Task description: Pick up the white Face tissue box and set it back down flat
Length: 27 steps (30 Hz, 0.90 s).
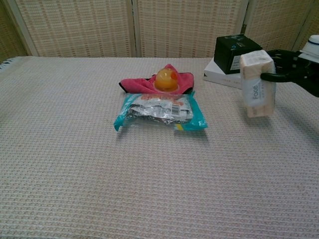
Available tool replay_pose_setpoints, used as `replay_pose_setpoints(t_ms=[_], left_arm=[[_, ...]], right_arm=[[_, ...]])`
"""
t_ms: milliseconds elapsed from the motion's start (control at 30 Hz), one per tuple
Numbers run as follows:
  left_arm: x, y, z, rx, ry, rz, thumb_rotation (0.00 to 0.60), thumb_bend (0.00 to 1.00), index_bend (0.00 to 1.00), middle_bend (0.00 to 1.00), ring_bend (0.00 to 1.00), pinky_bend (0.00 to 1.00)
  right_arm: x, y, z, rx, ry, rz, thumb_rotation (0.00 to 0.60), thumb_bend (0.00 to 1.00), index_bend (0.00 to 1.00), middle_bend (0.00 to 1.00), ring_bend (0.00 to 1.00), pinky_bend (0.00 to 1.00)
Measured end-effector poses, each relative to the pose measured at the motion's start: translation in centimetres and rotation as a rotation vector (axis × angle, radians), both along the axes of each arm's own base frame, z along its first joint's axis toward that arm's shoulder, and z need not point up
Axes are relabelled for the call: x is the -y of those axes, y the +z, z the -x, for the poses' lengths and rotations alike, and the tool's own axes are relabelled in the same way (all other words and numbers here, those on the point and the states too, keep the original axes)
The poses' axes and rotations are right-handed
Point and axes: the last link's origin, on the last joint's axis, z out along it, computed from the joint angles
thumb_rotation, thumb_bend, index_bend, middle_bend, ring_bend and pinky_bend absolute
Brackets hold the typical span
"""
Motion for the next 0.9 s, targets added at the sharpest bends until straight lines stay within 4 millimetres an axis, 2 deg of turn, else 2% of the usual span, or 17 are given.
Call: replay_pose_setpoints(t_ms=[133, 367, 600, 900], left_arm=[[0.0, 0.0, 0.1, -0.002, 0.003, -0.001, 0.600, 0.55, 0.15, 0.00, 0.00, 0.11], [-0.1, -0.1, 0.1, -0.007, 0.005, 0.009, 0.600, 0.55, 0.15, 0.00, 0.00, 0.12], [-0.1, -0.2, 0.0, -0.010, 0.003, 0.011, 0.600, 0.55, 0.15, 0.00, 0.00, 0.12], [0.1, -0.3, -0.2, -0.013, -0.005, 0.011, 0.600, 0.55, 0.15, 0.00, 0.00, 0.12]], right_arm=[[-0.6, -1.5, -0.2, 0.020, 0.012, -0.027, 0.600, 0.37, 0.45, 0.40, 0.18, 0.00], [-0.8, -1.9, 0.0, 0.012, 0.021, -0.056, 0.600, 0.37, 0.45, 0.40, 0.18, 0.00], [-1.2, -1.3, 1.4, -0.066, 0.008, -0.073, 0.600, 0.37, 0.45, 0.40, 0.18, 0.00], [-1.8, -0.3, 2.4, -0.123, 0.016, -0.093, 0.600, 0.37, 0.37, 0.40, 0.17, 0.00]])
